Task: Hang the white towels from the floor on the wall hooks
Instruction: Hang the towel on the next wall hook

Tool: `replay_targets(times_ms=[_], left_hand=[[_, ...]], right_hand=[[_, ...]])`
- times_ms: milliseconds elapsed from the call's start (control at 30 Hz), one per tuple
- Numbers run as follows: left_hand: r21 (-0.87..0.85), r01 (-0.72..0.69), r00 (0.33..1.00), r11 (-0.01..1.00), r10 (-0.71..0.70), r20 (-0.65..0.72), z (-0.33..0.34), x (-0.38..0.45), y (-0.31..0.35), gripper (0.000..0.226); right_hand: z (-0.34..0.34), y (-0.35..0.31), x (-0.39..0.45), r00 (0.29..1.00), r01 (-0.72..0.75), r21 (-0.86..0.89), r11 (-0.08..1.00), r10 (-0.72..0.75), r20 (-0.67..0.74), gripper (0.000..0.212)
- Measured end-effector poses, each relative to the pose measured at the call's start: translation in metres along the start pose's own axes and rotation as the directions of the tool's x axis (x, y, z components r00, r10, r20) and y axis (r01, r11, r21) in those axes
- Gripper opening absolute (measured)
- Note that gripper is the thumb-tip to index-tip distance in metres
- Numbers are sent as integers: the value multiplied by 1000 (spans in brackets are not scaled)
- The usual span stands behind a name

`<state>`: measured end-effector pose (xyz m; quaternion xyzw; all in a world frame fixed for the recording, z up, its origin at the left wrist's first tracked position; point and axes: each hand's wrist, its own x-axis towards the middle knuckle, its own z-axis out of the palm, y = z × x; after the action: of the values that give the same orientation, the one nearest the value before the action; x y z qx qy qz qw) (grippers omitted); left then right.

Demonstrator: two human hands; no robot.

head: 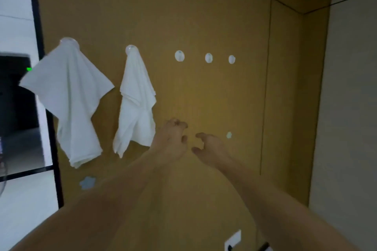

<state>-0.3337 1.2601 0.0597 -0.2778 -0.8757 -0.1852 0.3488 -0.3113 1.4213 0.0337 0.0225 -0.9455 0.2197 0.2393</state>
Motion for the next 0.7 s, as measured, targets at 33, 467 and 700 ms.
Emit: replay_targets(times_ms=[33, 467, 700], left_hand=[[-25, -18, 999, 1000, 19, 33, 9, -4, 20, 38], [-483, -295, 828, 824, 473, 301, 126, -108, 407, 46], [-615, -359, 661, 702, 656, 364, 145, -222, 645, 47]], right_hand=[[-12, 16, -19, 999, -41, -41, 998, 40, -13, 58], [-208, 248, -363, 816, -571, -365, 735, 558, -154, 63], [-308, 328, -591, 582, -801, -347, 487, 771, -260, 62]])
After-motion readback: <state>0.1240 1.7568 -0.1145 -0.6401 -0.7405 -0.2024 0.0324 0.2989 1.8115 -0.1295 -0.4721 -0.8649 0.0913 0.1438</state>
